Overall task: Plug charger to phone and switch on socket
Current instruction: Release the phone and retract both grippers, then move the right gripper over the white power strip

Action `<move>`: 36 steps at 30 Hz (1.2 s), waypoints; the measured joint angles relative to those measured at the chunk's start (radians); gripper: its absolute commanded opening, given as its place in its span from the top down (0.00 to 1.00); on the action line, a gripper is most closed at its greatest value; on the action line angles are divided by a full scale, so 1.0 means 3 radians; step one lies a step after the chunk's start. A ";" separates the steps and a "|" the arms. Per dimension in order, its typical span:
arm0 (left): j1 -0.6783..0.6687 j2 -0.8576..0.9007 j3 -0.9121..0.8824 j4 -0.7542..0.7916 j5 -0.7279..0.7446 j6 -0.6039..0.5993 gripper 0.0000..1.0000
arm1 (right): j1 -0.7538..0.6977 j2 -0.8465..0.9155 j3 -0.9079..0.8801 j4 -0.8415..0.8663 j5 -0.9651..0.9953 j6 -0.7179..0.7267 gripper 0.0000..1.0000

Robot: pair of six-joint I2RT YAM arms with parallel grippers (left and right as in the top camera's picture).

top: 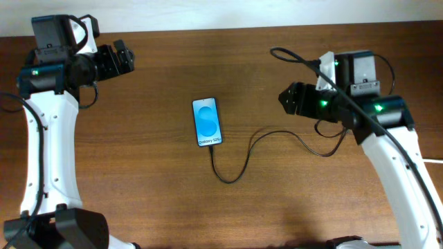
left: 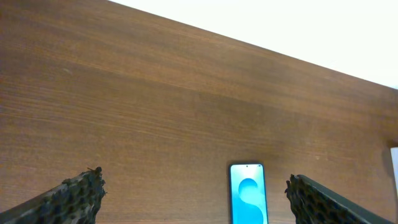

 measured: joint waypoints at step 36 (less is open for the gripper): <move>-0.0001 -0.0001 0.0000 -0.0005 -0.0001 0.0000 0.01 | -0.2794 0.1906 0.1523 -0.0263 0.0135 -0.0690 0.00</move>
